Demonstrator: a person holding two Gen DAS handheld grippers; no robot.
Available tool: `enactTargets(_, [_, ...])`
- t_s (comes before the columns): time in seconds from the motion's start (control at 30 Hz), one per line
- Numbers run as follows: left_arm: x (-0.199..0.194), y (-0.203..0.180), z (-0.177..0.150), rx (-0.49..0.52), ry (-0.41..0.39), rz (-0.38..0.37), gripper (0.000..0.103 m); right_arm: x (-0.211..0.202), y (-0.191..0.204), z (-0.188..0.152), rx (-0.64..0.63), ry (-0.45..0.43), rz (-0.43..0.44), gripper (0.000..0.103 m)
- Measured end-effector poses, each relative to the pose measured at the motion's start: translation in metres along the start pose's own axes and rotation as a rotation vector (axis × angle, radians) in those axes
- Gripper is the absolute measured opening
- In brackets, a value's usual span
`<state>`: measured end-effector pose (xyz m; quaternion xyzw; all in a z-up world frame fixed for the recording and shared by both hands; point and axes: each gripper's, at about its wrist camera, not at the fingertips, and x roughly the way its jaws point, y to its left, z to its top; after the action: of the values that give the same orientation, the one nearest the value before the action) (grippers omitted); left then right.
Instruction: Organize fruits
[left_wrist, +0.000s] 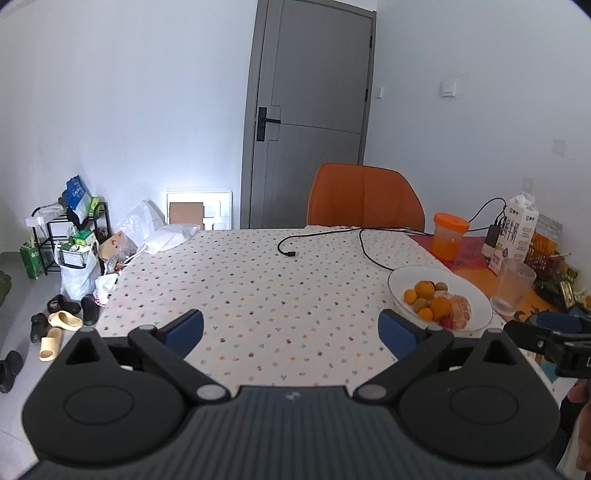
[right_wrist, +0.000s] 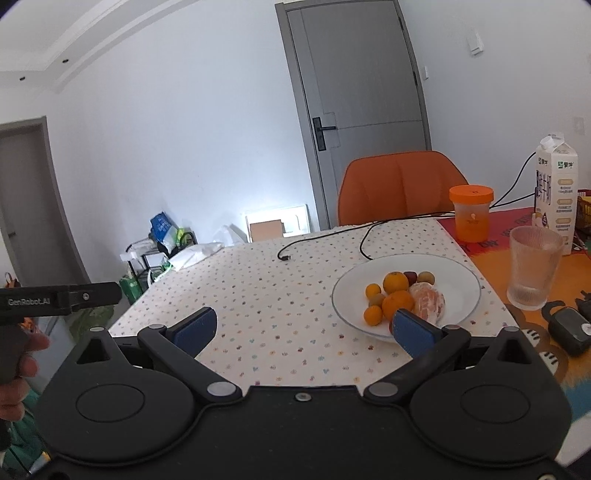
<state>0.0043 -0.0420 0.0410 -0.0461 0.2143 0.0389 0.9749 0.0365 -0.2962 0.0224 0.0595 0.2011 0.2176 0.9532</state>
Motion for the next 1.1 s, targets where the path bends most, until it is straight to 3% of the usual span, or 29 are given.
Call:
enactTargets(0.47, [-0.029, 0.014, -0.017, 0.029, 0.009, 0.014, 0.1, -0.014, 0.02, -0.006, -0.041, 0.029, -0.035, 0.103])
enactTargets(1.1, [-0.034, 0.017, -0.02, 0.034, -0.01, 0.037, 0.1, -0.016, 0.036, -0.008, -0.082, 0.047, -0.022, 0.103])
